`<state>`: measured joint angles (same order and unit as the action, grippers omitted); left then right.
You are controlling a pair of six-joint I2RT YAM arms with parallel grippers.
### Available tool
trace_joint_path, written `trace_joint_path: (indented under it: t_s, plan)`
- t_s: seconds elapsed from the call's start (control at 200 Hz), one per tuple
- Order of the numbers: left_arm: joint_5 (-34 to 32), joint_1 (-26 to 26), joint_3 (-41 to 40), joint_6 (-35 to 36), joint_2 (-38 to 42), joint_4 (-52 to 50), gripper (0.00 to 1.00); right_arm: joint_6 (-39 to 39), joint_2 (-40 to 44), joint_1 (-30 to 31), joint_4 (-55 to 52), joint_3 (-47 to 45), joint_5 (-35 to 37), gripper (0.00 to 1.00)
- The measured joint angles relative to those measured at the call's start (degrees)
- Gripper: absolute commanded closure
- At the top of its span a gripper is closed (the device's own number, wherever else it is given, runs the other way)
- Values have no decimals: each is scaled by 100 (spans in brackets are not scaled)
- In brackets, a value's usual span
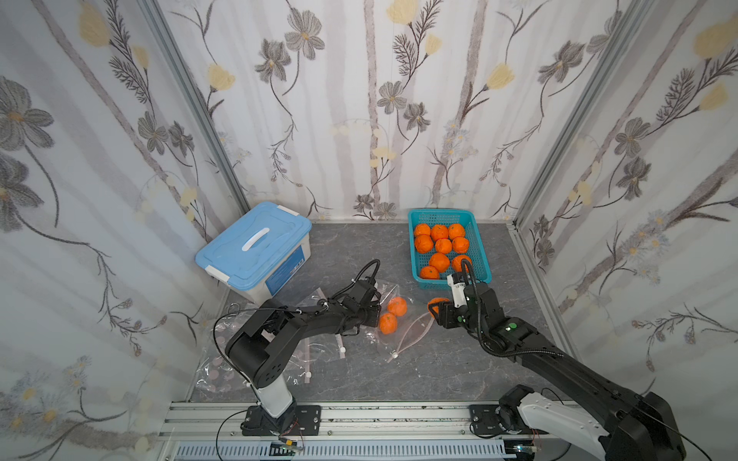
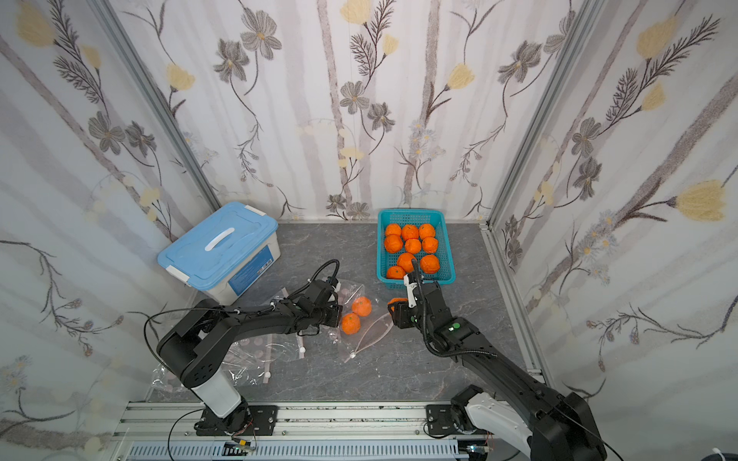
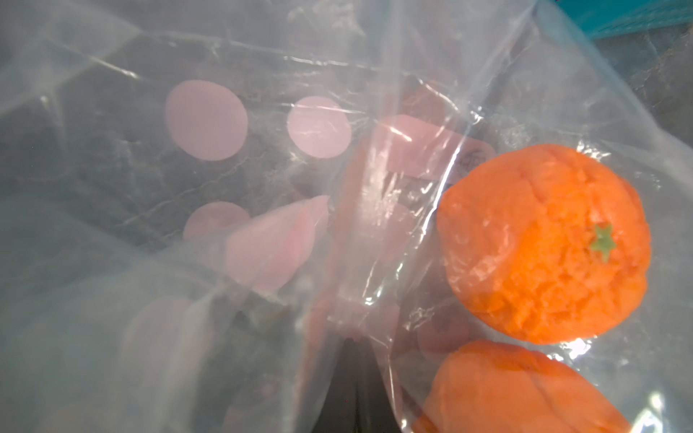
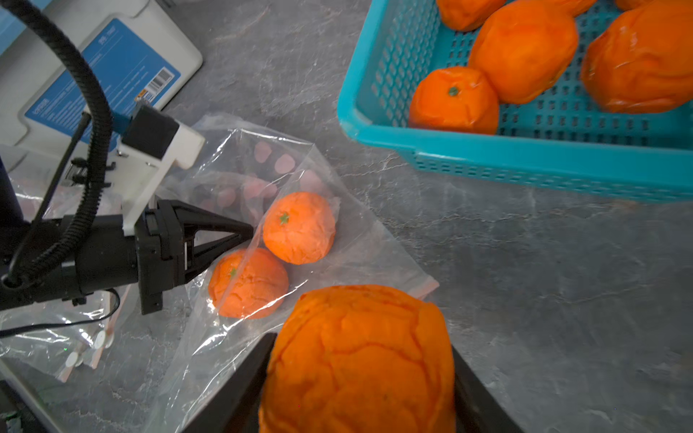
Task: Open the zip-top bag and take out the orange
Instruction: Place the orange in the basket.
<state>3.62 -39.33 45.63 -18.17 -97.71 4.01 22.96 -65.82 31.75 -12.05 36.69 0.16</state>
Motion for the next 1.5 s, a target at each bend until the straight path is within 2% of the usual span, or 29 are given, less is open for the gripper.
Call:
trace_joint_path:
  t_s: [0.125, 0.255, 0.395, 0.57, 0.784, 1.059, 1.199, 1.374, 1.499]
  plan:
    - [2, -2, 35, -2, -28, -17, 100, 39, 83, -308, -63, 361, 341, 54]
    - [0, -11, 35, 0, -9, -37, 100, 70, -413, -651, 68, 1027, 501, 52]
    - [-33, -20, 33, 2, 37, -44, 100, 81, -1657, -946, 208, 1961, 444, 55]
    - [-61, -22, 31, 20, 42, -81, 100, 68, -3355, -1019, 275, 3316, 308, 54]
    - [-96, -22, 22, 28, 70, -94, 100, 35, -4721, -1034, 192, 4404, 101, 54]
    - [-98, -22, 22, 37, 68, -105, 100, 33, -5464, -1034, -66, 4647, 98, 53]
    - [-98, -22, 24, 37, 48, -116, 100, 11, -5549, -1034, -146, 4623, 122, 52]
    - [-98, -22, 28, 37, 37, -122, 100, -11, -5622, -1032, -146, 4658, 446, 47]
    - [-98, -28, 35, 37, 7, -125, 100, -7, -5757, -1034, -188, 4767, 638, 37]
